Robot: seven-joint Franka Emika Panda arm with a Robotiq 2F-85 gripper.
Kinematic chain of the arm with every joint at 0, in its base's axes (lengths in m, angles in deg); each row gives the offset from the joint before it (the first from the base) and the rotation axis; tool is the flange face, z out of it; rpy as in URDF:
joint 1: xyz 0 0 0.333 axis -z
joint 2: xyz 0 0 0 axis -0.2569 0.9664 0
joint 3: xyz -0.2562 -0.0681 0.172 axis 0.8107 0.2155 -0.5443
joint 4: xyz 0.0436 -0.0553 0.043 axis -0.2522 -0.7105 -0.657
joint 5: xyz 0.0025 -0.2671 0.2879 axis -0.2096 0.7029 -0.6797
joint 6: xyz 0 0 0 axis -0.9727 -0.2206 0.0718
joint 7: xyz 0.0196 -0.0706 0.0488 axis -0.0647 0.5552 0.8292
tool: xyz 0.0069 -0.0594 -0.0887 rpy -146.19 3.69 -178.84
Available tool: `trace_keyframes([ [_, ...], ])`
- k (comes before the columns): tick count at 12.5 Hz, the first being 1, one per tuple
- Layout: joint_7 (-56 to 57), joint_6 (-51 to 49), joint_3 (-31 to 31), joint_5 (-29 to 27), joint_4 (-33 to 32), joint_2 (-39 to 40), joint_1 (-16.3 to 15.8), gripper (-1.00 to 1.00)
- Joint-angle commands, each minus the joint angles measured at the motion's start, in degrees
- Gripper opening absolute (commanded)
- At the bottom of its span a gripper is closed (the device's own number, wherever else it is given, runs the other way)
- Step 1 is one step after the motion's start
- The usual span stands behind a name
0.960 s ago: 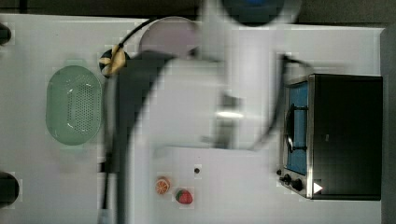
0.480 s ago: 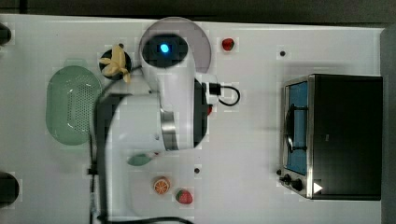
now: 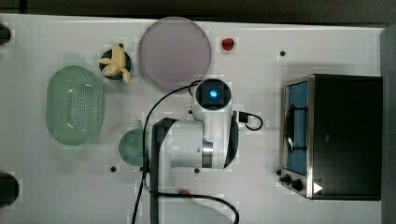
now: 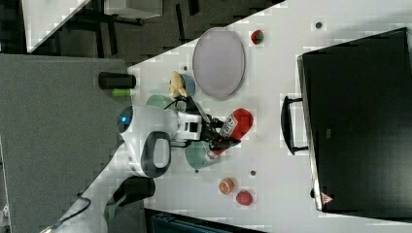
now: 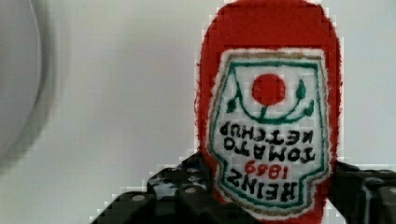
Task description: Pick Ketchup from oven and place it on table.
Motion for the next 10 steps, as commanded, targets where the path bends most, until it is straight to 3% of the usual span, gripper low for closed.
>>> trace_keyframes([
  [1, -1.00, 4.04, -0.30, 0.79, 0.14, 3.33, -0.46, 0.74],
  [2, -1.00, 5.38, -0.33, 0.79, 0.22, 4.61, -0.49, 0.96],
  [3, -1.00, 6.75, -0.38, 0.79, 0.28, 5.27, -0.52, 1.00],
  [6, -2.24, 6.53, -0.38, 0.79, 0.75, 2.61, -0.61, 1.00],
  [10, -4.74, -0.06, -0.33, 0.93, 5.54, -9.10, -0.59, 1.00],
])
